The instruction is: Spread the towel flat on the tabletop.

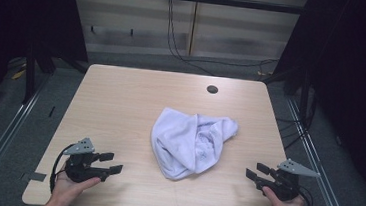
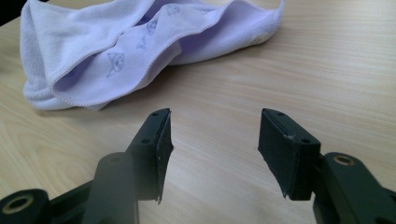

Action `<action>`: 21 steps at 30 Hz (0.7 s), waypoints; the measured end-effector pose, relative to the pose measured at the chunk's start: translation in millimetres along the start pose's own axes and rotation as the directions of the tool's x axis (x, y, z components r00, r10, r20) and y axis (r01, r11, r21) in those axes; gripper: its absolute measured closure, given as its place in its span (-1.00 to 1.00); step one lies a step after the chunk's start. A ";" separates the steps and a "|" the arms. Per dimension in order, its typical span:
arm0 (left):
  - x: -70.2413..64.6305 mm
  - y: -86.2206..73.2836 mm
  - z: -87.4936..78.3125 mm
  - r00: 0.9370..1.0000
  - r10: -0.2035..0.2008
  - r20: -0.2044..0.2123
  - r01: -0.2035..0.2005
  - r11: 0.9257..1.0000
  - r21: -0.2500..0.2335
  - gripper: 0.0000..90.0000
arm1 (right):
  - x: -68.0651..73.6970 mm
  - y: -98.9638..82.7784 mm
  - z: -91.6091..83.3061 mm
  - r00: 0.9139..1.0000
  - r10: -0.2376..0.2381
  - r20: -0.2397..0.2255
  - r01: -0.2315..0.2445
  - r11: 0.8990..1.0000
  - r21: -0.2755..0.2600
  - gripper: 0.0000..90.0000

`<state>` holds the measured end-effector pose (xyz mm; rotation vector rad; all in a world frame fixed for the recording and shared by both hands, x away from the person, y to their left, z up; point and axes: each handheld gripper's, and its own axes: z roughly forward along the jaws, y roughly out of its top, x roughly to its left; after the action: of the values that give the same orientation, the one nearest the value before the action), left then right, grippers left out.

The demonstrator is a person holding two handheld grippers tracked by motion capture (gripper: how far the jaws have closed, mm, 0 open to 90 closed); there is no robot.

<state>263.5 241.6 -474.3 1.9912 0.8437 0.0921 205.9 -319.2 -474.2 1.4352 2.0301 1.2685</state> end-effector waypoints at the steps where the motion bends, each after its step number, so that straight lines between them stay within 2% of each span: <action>1: -0.4 0.3 1.5 1.000 0.003 0.005 -0.003 1.000 0.004 -0.17 | -0.1 -0.3 0.8 1.000 0.008 -0.013 -0.008 1.000 0.008 -0.05; 3: -1.3 1.3 3.5 1.000 0.008 0.004 -0.008 1.000 0.011 -0.18 | 1.6 -0.9 2.3 1.000 0.013 -0.010 -0.013 1.000 0.023 -0.10; 5: -0.7 2.8 4.2 1.000 -0.003 0.000 0.003 1.000 0.003 -0.22 | 3.9 -1.1 4.1 1.000 0.006 -0.011 -0.005 0.999 0.032 -0.13; 12: 7.9 9.4 5.6 0.999 -0.047 -0.018 0.046 0.998 -0.032 -0.22 | 14.3 4.7 15.3 0.997 -0.024 -0.068 0.028 0.998 0.057 -0.10; 13: 7.7 13.4 8.9 0.998 -0.052 -0.022 0.051 0.998 -0.046 -0.22 | 24.3 8.3 17.3 0.995 -0.049 -0.088 0.054 0.997 0.052 -0.10; 15: 6.1 19.6 14.1 0.999 -0.040 -0.006 0.040 0.998 -0.052 -0.17 | 35.6 11.5 20.7 0.992 -0.068 -0.111 0.074 0.996 0.049 -0.10; 16: 6.1 19.6 14.1 0.999 -0.040 -0.006 0.040 0.998 -0.052 -0.15 | 35.6 11.5 20.7 0.992 -0.068 -0.111 0.074 0.996 0.049 -0.10; 17: 2.4 26.5 20.3 1.000 -0.025 0.003 0.025 0.998 -0.055 -0.15 | 47.0 14.7 25.6 0.987 -0.102 -0.122 0.109 0.992 0.057 -0.11; 18: -0.3 30.2 24.0 1.000 -0.011 0.007 0.011 0.998 -0.060 -0.15 | 51.6 16.9 28.3 0.984 -0.120 -0.130 0.128 0.990 0.060 -0.12; 21: -8.4 40.9 37.8 0.999 0.006 0.044 -0.004 0.998 -0.059 -0.13 | 60.3 26.1 35.1 0.979 -0.142 -0.145 0.150 0.988 0.045 -0.12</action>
<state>293.1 195.6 -460.9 1.9337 0.7990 0.0746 219.7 -247.4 -459.5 1.2240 2.2343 1.2936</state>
